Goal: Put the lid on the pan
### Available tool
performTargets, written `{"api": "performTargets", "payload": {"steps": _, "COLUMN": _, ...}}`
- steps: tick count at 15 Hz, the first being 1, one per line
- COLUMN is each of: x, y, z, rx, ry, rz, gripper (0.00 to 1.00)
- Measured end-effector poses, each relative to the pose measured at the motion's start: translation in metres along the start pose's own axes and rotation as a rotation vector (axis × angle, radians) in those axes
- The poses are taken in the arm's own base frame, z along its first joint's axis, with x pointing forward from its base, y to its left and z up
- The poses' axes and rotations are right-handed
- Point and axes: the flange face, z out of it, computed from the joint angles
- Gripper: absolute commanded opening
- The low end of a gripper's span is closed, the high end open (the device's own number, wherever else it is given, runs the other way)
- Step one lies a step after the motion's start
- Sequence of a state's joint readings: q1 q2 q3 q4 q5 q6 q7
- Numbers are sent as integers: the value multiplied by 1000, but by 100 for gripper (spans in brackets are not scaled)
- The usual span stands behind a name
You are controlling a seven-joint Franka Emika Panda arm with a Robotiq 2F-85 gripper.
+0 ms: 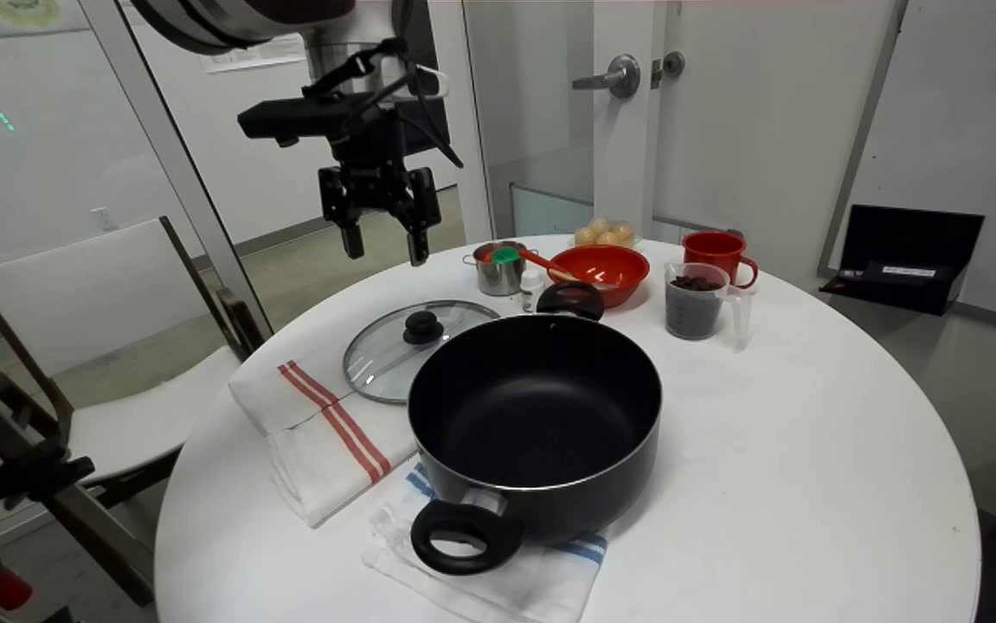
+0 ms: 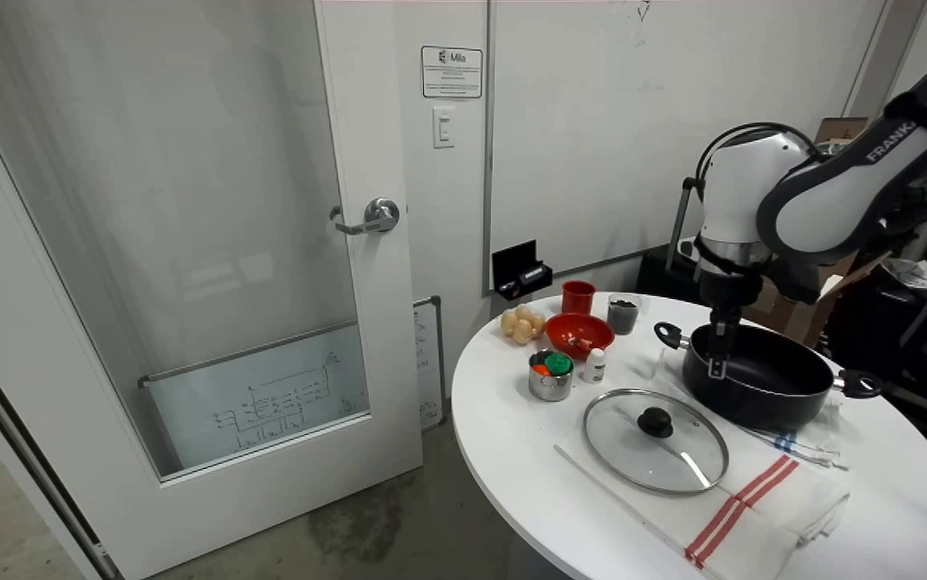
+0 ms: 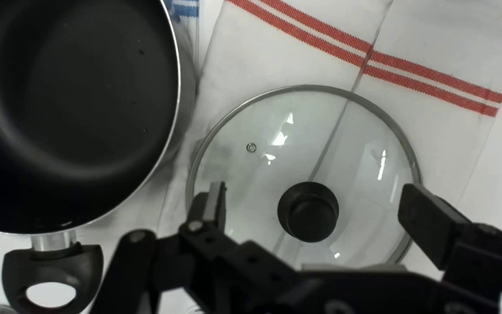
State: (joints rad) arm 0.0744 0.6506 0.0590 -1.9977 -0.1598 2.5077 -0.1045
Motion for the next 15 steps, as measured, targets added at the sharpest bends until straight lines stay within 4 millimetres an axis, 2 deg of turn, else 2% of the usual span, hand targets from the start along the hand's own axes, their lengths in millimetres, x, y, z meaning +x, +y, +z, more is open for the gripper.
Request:
{"api": "performTargets", "payload": {"steps": 7, "x": 42, "y": -6, "z": 47, "rx": 8, "ry": 1, "rz": -21, "gripper": 100}}
{"api": "performTargets", "payload": {"steps": 15, "x": 70, "y": -18, "z": 93, "rx": 19, "ry": -5, "rz": -37, "gripper": 100}}
